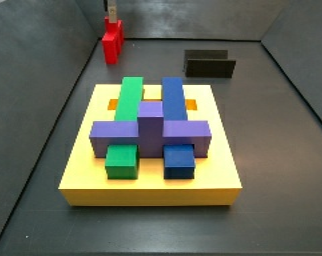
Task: Pick up the red object. Move up. Move to above the board. Insert the red object.
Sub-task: Pick up the red object.
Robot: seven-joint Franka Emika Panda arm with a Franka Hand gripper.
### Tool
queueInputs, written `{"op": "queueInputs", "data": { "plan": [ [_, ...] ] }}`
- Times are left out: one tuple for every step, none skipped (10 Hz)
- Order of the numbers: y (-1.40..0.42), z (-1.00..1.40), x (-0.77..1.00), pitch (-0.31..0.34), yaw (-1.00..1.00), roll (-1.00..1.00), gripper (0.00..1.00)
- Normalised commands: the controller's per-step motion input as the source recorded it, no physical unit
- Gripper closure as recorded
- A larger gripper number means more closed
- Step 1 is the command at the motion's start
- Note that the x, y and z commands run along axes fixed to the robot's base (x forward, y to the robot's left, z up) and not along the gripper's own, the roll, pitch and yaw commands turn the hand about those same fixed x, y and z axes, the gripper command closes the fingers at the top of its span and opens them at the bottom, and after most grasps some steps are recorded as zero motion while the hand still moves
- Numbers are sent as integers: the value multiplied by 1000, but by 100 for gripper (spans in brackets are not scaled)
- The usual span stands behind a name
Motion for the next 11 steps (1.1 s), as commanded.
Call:
{"op": "queueInputs", "data": {
  "plan": [
    [71,-234,40,-161,-380,-133,0],
    [0,-269,0,-184,-354,-171,0],
    [0,-311,0,-156,-254,-254,0],
    [0,-271,-23,-140,-389,-173,0],
    [0,-209,0,-131,-371,-173,0],
    [80,-174,0,-123,-311,-166,0],
    [49,-106,0,-109,-320,-151,0],
    [29,-89,0,-106,-340,-137,0],
    [54,-111,0,-110,-300,-143,0],
    [37,-106,0,-94,-283,-129,0],
    [31,-106,29,-83,-291,-111,0]
  ]
}}
